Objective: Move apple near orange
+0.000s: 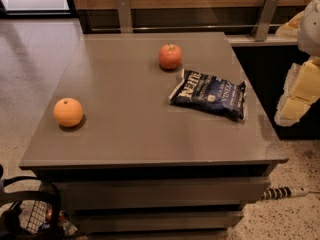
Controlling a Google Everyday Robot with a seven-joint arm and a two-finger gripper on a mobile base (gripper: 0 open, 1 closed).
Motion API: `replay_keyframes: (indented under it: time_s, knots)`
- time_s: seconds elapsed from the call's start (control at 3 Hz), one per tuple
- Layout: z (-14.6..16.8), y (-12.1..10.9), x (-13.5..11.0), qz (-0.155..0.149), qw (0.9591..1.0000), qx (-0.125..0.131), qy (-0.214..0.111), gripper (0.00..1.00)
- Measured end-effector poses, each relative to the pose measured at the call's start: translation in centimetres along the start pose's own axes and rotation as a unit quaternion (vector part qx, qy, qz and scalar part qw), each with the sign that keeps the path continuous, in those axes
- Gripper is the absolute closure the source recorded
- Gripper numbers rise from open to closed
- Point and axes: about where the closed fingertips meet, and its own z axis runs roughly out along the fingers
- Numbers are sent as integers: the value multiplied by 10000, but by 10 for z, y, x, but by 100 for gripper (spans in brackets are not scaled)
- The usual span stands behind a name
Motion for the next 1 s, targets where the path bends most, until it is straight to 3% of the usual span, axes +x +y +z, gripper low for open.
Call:
replay_keyframes:
  time_s: [0.33,0.67,1.0]
  knots:
    - [4,-35,-8,244,9986,171,-445,0]
    - [15,-52,-24,588,9927,261,-1017,0]
    - [49,-69,-70,943,9720,399,-2114,0]
